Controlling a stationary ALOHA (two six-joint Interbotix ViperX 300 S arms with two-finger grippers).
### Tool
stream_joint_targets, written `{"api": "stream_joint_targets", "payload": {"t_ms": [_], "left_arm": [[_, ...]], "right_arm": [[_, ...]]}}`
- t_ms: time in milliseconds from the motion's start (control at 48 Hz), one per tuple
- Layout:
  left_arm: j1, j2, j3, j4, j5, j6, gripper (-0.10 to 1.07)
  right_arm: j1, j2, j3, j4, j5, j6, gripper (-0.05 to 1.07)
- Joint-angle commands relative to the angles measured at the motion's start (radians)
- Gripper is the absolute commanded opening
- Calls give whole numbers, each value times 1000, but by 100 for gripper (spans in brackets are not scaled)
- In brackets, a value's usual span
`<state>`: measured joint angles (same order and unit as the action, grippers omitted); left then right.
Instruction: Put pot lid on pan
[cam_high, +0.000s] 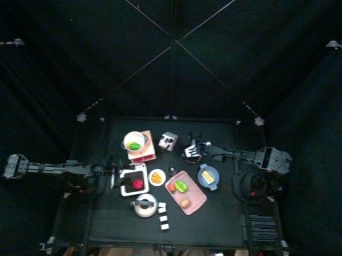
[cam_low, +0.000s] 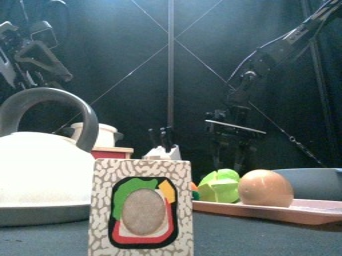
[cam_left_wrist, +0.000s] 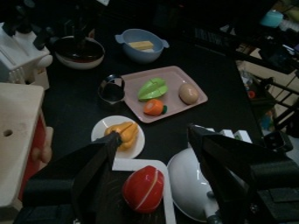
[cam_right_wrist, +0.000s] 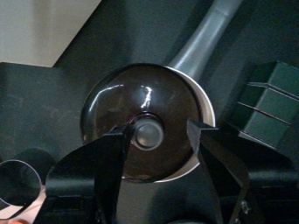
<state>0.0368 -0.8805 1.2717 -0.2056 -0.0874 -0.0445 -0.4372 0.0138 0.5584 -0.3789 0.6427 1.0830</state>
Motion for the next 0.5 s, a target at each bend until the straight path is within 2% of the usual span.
{"api": "stream_joint_targets", "payload": {"t_ms": [0, 479], "left_arm": [[2, 2, -12, 0, -5, 0, 97], [6, 2, -9, 0, -2, 2, 97]], "right_arm": [[0, -12, -21, -3, 6, 0, 88], [9, 48, -83, -44, 98, 0, 88]]}}
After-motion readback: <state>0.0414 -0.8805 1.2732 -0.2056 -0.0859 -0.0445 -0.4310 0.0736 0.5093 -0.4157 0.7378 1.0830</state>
